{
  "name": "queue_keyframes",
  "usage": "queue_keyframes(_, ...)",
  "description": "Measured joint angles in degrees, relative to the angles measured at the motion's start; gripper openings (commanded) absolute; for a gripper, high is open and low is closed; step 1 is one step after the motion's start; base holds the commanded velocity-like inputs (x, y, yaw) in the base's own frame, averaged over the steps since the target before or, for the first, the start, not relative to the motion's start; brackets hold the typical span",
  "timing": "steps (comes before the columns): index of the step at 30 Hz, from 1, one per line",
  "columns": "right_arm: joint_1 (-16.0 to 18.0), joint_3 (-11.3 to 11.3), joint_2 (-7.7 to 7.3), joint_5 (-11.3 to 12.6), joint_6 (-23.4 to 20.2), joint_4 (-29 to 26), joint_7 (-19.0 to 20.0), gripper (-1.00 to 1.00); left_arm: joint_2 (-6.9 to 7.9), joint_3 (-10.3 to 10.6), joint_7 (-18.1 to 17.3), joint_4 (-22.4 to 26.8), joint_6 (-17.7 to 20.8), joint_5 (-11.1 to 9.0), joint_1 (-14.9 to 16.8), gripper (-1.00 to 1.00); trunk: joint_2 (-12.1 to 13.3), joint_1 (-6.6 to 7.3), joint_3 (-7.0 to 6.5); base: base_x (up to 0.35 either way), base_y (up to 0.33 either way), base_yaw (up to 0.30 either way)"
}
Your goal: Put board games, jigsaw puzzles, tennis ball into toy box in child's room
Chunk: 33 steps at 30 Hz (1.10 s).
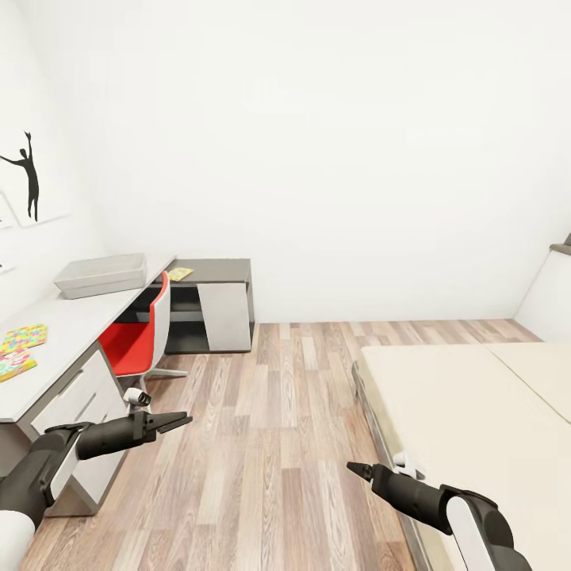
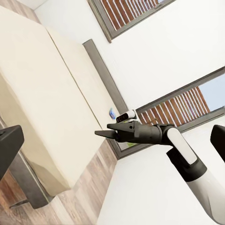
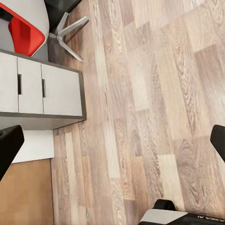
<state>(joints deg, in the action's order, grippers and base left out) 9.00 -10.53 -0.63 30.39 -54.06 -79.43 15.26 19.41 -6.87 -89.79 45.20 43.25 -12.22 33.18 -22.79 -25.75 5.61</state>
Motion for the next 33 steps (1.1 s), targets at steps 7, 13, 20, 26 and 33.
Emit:
queue_keyframes(7,0.0,0.0,0.00,0.0,0.0,0.0,0.0,1.00,0.00,0.1,0.0,0.0,0.0,0.0,0.0,1.00,0.0,0.00,0.00,0.000,-0.035,0.000)
queue_keyframes(13,0.0,0.0,0.04,0.0,0.0,0.0,0.0,1.00,0.00,0.2,0.0,-0.1,0.0,0.0,0.0,1.00,0.0,0.00,0.00,0.000,-0.195,0.000)
queue_keyframes(20,0.0,0.1,0.12,0.0,0.0,0.0,-0.1,1.00,0.01,0.2,0.0,0.0,0.0,0.0,0.0,1.00,0.0,0.00,0.00,0.000,-0.280,0.000)
queue_keyframes(26,0.0,1.8,-0.07,0.0,0.7,0.0,-0.4,1.00,0.01,0.2,0.0,-0.1,0.0,0.0,0.0,1.00,0.0,0.00,0.00,0.000,-0.297,0.000)
queue_keyframes(33,0.0,2.6,-0.28,-0.1,1.5,0.1,-0.5,1.00,0.01,0.2,0.0,0.0,0.0,0.0,0.0,1.00,0.0,0.00,0.00,0.000,-0.299,0.000)
